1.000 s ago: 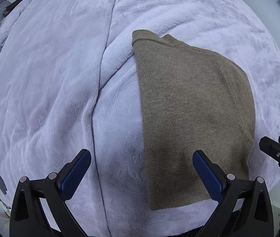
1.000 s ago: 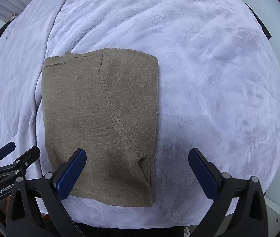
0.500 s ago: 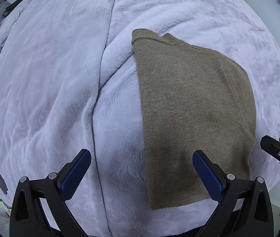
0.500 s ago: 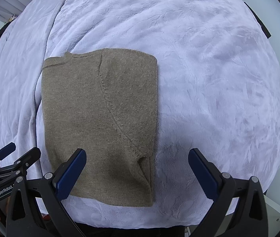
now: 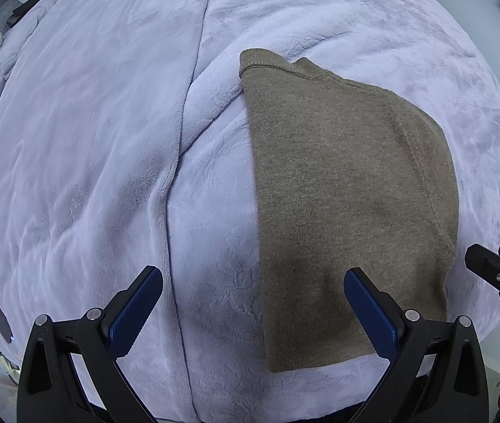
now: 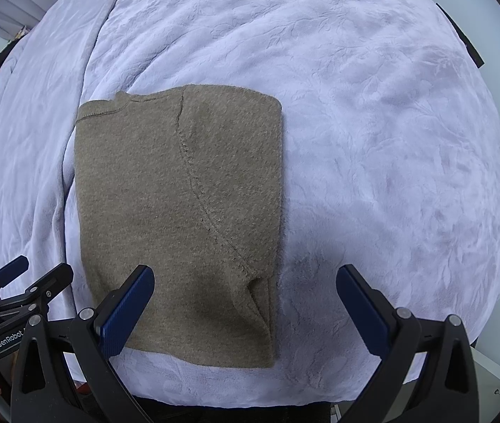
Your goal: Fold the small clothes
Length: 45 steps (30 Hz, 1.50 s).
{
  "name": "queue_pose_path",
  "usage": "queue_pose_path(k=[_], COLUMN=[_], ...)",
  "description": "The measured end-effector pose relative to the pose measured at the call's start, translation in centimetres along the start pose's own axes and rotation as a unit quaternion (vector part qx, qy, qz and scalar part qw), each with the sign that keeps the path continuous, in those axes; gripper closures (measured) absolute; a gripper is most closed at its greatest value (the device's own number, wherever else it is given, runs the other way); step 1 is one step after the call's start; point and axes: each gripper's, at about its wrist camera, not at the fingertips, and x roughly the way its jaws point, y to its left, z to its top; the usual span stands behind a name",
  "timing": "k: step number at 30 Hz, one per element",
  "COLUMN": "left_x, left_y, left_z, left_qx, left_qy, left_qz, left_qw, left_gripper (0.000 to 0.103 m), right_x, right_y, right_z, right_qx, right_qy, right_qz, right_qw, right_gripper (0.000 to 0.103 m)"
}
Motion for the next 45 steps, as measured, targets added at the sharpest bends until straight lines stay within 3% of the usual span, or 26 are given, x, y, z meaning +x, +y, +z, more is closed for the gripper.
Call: queue_pose_path(k=[45], left_x=[-0.05], left_y=[-0.28], left_z=[-0.13], left_qx=[-0.008], left_qy=[-0.002], left_qz=[0.009], left_qw=[0.9999], left_gripper=[0.000], right_x=[-0.07], right_y=[0.23], right_z=[0.05], right_qx=[-0.002], right_qy=[-0.001], right_qz=[-0.003], right_qw=[1.000], right_gripper=[0.000])
